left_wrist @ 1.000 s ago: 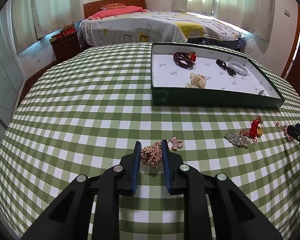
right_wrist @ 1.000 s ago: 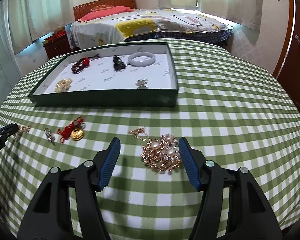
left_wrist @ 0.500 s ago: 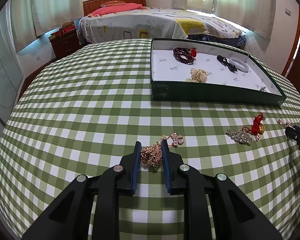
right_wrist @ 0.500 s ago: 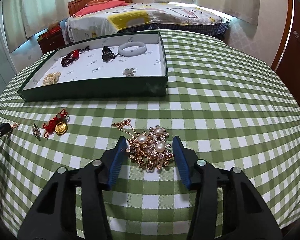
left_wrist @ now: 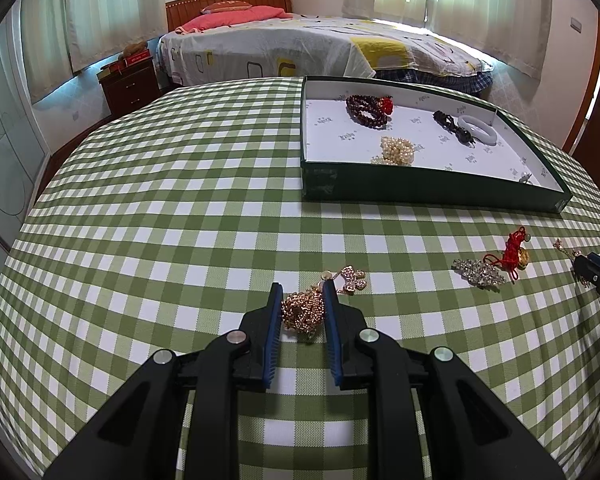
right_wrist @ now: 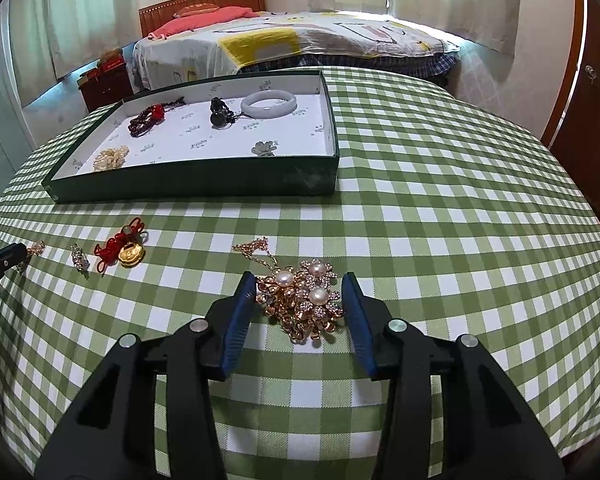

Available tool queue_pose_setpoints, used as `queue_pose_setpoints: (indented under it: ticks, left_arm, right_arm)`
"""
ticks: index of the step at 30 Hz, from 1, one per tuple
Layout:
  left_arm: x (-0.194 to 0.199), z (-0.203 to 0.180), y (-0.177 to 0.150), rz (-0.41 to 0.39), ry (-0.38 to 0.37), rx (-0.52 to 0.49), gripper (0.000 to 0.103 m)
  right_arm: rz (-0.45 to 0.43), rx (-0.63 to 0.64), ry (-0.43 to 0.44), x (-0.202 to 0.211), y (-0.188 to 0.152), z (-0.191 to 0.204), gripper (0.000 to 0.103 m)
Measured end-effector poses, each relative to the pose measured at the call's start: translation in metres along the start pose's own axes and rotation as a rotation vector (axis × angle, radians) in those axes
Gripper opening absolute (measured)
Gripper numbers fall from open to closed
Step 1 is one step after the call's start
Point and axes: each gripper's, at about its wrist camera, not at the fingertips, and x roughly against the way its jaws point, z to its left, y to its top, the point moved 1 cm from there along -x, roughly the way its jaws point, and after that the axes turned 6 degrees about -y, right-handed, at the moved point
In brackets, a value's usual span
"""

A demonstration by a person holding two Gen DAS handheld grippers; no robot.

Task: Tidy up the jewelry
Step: 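Grasp the pearl flower brooch with the right tool while the left tool grasps the gold chain brooch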

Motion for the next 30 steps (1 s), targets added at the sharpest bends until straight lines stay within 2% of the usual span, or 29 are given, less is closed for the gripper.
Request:
queue_pose_setpoints:
  ticks: [13, 21, 25, 30]
  left_arm:
    - [0.002, -0.002, 0.002, -0.004, -0.001, -0.001, 0.021]
    - [0.002, -0.001, 0.002, -0.003, -0.004, 0.000, 0.021]
    - [0.002, -0.001, 0.002, -0.001, -0.004, 0.003, 0.021]
    - [0.001, -0.001, 0.002, 0.000, -0.005, 0.004, 0.021]
  right_arm:
    - [-0.030, -0.002, -0.007, 0.009, 0.003, -0.002, 0.037]
    - [-0.025, -0.012, 0.004, 0.009, 0.003, -0.004, 0.038]
    - [-0.006, -0.022, 0.017, 0.006, 0.003, -0.004, 0.046]
    - [0.027, -0.010, 0.028, -0.003, 0.000, 0.001, 0.049]
